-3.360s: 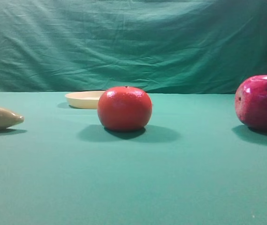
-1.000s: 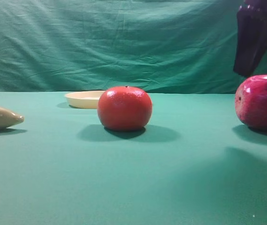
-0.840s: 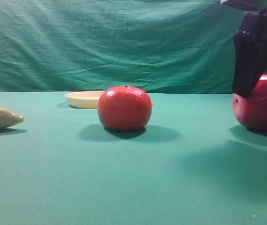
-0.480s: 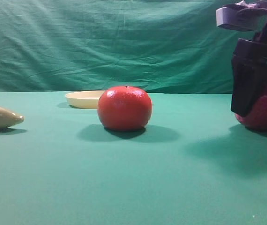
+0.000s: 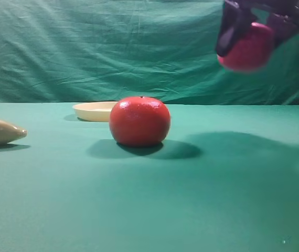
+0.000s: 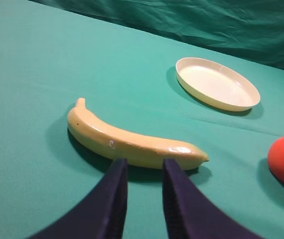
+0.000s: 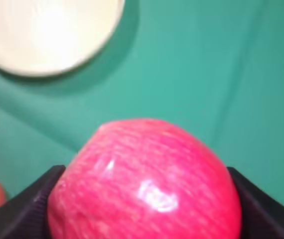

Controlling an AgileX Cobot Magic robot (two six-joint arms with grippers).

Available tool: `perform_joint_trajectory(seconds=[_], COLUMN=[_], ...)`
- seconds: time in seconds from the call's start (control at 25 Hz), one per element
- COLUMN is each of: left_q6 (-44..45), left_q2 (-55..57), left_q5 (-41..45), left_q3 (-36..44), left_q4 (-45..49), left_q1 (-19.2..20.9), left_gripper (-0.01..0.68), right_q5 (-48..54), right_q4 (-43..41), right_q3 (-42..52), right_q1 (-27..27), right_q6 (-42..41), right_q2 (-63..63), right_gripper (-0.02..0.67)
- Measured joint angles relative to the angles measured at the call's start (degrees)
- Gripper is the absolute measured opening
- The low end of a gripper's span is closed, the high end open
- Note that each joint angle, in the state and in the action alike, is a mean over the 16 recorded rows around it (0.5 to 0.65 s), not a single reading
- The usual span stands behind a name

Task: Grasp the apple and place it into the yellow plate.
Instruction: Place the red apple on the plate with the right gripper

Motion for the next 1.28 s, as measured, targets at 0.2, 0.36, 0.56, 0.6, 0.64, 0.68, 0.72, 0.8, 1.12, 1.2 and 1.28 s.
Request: perform_joint_trajectory(seconds=[0.2, 0.36, 0.56, 0.6, 0.64, 0.68, 0.72, 0.8, 1.12, 1.2, 1.28], left_q6=[0.0, 0.0, 0.0, 0.0, 0.0, 0.0, 0.0, 0.0, 0.0, 0.0, 0.0], left_q2=[0.0, 0.0, 0.0, 0.0, 0.0, 0.0, 0.0, 0.0, 0.0, 0.0, 0.0], left_q5=[0.0, 0.0, 0.0, 0.0, 0.0, 0.0, 0.0, 0.0, 0.0, 0.0, 0.0], left_q3=[0.0, 0.0, 0.0, 0.0, 0.0, 0.0, 0.0, 0.0, 0.0, 0.0, 0.0], left_q4=[0.0, 0.0, 0.0, 0.0, 0.0, 0.0, 0.0, 0.0, 0.0, 0.0, 0.0], left_q1=[0.0, 0.0, 0.0, 0.0, 0.0, 0.0, 0.0, 0.0, 0.0, 0.0, 0.0], left_gripper=[0.157, 0.157, 0.157, 0.157, 0.157, 0.157, 0.157, 0.157, 0.157, 0.157, 0.157], right_q5=[-3.71, -6.15, -8.42, -8.77, -9.05, -9.31, -9.53, -9.91, -6.72, -3.99, -0.63], right_q4=[2.34, 2.77, 2.92, 2.94, 2.96, 2.98, 2.99, 3.01, 0.25, -0.97, -2.34], right_q3=[-6.76, -10.85, -14.01, -14.43, -14.79, -15.1, -15.35, -15.7, -16.01, -16.04, -16.06], right_q1=[4.53, 7.33, 9.19, 9.4, 9.56, 9.68, 9.76, 9.83, 9.67, 9.38, 8.89], right_q6=[-4.18, -6.2, -7.65, -7.92, -8.18, -8.39, -8.55, -8.72, -8.72, -8.04, -6.37], right_q2=[6.77, 11.86, 16.01, 16.53, 16.98, 17.36, 17.65, 18.06, 15.06, 13.19, 10.98], right_gripper=[0.551, 0.551, 0.571, 0.577, 0.583, 0.591, 0.599, 0.613, 0.497, 0.419, 0.338])
